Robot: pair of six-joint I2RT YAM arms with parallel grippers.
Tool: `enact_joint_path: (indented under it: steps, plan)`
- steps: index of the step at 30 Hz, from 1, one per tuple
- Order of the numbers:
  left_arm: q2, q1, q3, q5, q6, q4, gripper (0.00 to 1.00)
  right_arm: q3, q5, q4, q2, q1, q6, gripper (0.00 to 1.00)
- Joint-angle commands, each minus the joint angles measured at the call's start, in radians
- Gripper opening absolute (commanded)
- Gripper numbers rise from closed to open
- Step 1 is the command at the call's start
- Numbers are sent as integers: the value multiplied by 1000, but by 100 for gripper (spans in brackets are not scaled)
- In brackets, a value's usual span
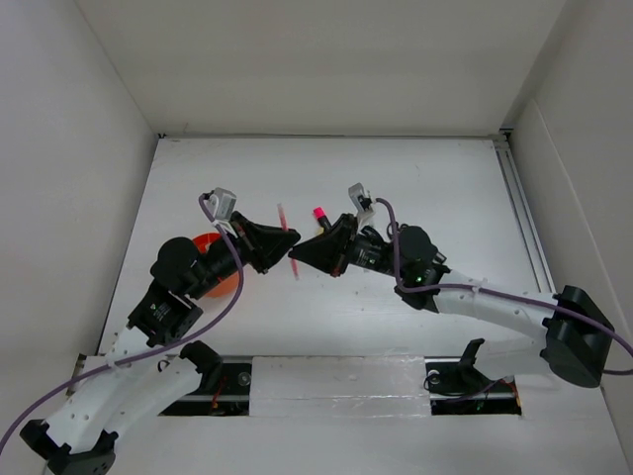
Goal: Sort the stationery into containers
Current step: Place the pen in the storage box.
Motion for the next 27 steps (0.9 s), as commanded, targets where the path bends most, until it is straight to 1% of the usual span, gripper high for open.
enact_joint_path:
  steps: [1,2,3,4,5,6,7,8,9,11,12,13,14,15,17,18,20,21,22,23,26,27]
  plan:
    - [0,10,24,-109,14,18,0,32,-64,93,6,21,-3,0]
    - [0,10,33,-143,14,18,0,32,-64,93,15,21,-3,0]
    - [0,10,42,-178,3,-2,0,32,-64,93,27,21,-3,5]
    - [0,10,42,-224,3,-25,0,32,-64,75,27,21,6,24]
    - [0,10,42,-350,3,-48,0,44,-64,46,38,21,-6,71]
    - [21,10,57,-438,-20,-79,0,44,-49,17,38,21,-21,100]
    - [30,10,58,-532,-30,-135,0,44,-21,-43,38,21,-51,100]
    - [30,10,58,-727,-46,-161,0,26,59,-72,29,21,-62,100]
    - [44,10,58,-822,-66,-174,0,-5,89,-89,29,12,-63,100]
    - [53,10,0,-980,-154,-188,0,-41,105,-90,6,3,-73,100]
    - [53,10,-23,-1107,-182,-177,0,-57,105,-90,6,3,-73,100]
    - [64,10,-62,-1157,-198,-168,0,-80,105,-90,-8,3,-73,100]
    - [64,10,-80,-1200,-160,-104,0,-89,94,-90,-22,3,-73,100]
    - [81,10,-90,-1271,-159,-93,0,-98,82,-105,-31,3,-73,100]
    - [121,10,-81,-1335,-170,-93,0,-123,71,-117,-65,3,-73,100]
    - [136,10,-80,-1411,-158,-93,0,-134,71,-117,-77,3,-73,100]
    - [179,19,-53,-1488,-202,-134,0,-170,71,-126,-105,3,-64,100]
    - [194,19,-30,-1519,-237,-242,0,-181,71,-126,-137,3,-64,100]
    - [229,19,19,-1578,-386,-333,0,-203,71,-140,-154,3,-64,100]
    - [230,19,19,-1603,-409,-393,0,-212,71,-154,-170,3,-64,100]
    - [292,19,53,-1674,-425,-455,0,-230,71,-186,-226,3,-75,100]
    - [326,19,85,-1689,-492,-484,0,-241,71,-186,-236,3,-75,100]
